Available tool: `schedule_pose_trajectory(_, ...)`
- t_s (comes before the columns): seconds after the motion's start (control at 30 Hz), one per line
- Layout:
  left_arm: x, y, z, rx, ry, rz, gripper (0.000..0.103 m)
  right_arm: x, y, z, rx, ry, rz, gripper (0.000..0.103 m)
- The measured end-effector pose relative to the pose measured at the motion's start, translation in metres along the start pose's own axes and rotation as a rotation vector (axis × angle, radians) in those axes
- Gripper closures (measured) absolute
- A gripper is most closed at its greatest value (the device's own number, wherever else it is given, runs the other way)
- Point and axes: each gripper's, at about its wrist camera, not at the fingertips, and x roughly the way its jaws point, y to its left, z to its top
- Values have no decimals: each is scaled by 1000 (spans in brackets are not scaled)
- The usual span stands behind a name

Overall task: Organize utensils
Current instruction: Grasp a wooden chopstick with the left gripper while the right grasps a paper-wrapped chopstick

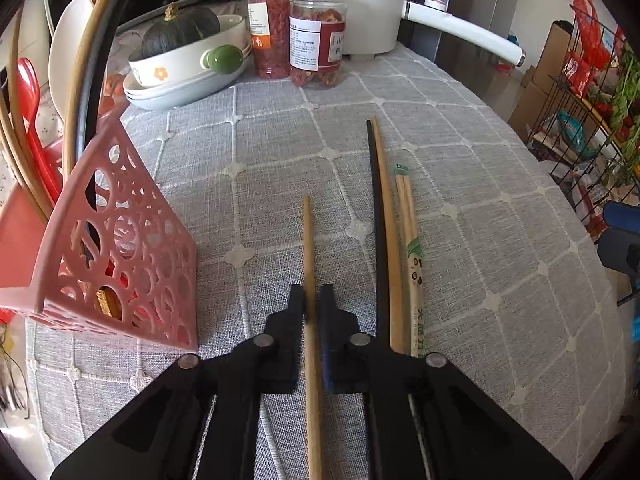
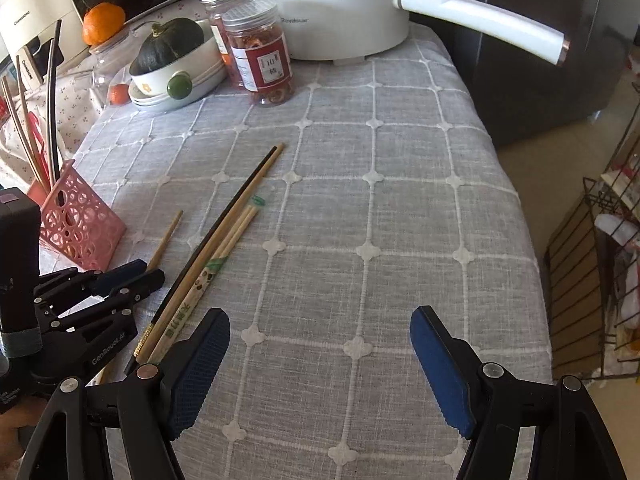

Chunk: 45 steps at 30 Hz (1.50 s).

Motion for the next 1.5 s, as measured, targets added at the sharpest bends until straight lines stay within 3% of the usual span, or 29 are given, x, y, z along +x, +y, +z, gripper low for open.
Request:
schedule_pose_trajectory(0.17, -14, 0, -5, 14, 8, -23, 97, 8, 5, 1, -4, 29, -11, 24)
schedule_pose_trajectory(0.7, -118, 20, -17, -6, -118, -138, 97, 48, 37, 12, 34, 115, 4, 24)
schedule_pose_trajectory(0.93, -142, 33, -24, -13, -146, -154, 97, 78, 45, 22, 88, 166, -19, 25)
schedule_pose_trajectory(1.27, -148, 55, -26, -49, -149, -153, 97, 103, 60, 33, 96, 188, -27, 49)
schedule_pose_trajectory(1.43, -149, 58, -26, -54, -150, -152, 97, 109, 72, 37, 20, 165, -84, 54)
schedule_pose_trajectory(1.5, -149, 58, -25, -54, -149, -149, 97, 112, 76, 38, -16, 173, -137, 60)
